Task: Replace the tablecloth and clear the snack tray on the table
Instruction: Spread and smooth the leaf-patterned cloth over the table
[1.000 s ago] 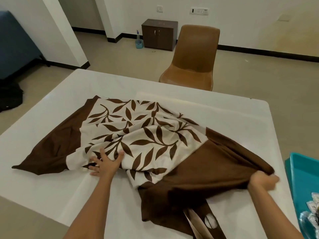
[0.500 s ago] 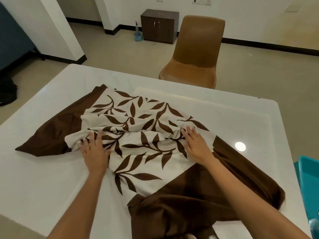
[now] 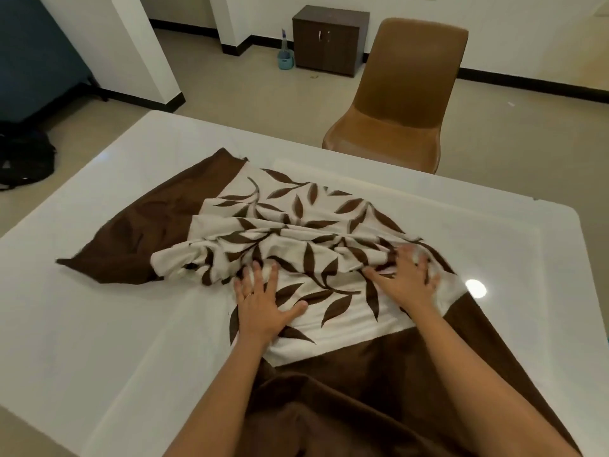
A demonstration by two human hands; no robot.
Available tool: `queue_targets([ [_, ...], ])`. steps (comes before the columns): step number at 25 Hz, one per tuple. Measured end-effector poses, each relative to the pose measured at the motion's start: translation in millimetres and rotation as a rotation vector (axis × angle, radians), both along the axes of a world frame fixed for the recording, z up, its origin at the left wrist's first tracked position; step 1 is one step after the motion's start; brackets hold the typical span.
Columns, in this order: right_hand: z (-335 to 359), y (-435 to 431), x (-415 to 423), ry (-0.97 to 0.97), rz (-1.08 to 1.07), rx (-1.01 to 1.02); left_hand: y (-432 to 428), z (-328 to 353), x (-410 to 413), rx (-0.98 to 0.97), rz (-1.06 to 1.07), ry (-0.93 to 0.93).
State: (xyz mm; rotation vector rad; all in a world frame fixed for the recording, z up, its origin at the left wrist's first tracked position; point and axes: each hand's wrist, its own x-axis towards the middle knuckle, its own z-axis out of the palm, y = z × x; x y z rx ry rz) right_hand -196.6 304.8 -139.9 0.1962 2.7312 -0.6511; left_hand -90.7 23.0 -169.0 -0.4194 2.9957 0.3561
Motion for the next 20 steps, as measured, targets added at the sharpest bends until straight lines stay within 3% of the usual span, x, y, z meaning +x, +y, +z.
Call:
queue_targets([
  [4, 9, 57, 27, -0.175, -0.579, -0.011, -11, 22, -44, -0.031, -0.413, -0.163],
  [6, 26, 60, 38, -0.243, -0.72, -0.11, -9, 26, -43, -0.076, -0.539, -0.186],
  [8, 24, 46, 49, 0.046, -0.592, 0.052, -4, 22, -29, -0.103, -0.547, -0.096],
  [10, 21, 23, 40, 0.383, -0.189, 0.127, 1, 17, -10, -0.084, -0.488, -0.039],
  [11, 21, 10, 28, 0.417, 0.026, 0.09, -1, 15, 1, -0.072, -0.45, -0.025],
  [13, 16, -2, -3, 0.268, 0.303, 0.003, -5, 10, 23, -0.061, -0.391, -0.002],
  [15, 5, 1, -30, 0.075, 0.408, 0.104, -17, 6, 44, -0.061, -0.332, 0.036],
  [17, 1, 13, -47, -0.01, 0.344, 0.214, -30, 6, 54, -0.076, -0.264, 0.044],
  [20, 7, 37, -49, -0.091, 0.101, 0.213, -40, 10, 38, -0.09, -0.184, -0.003],
])
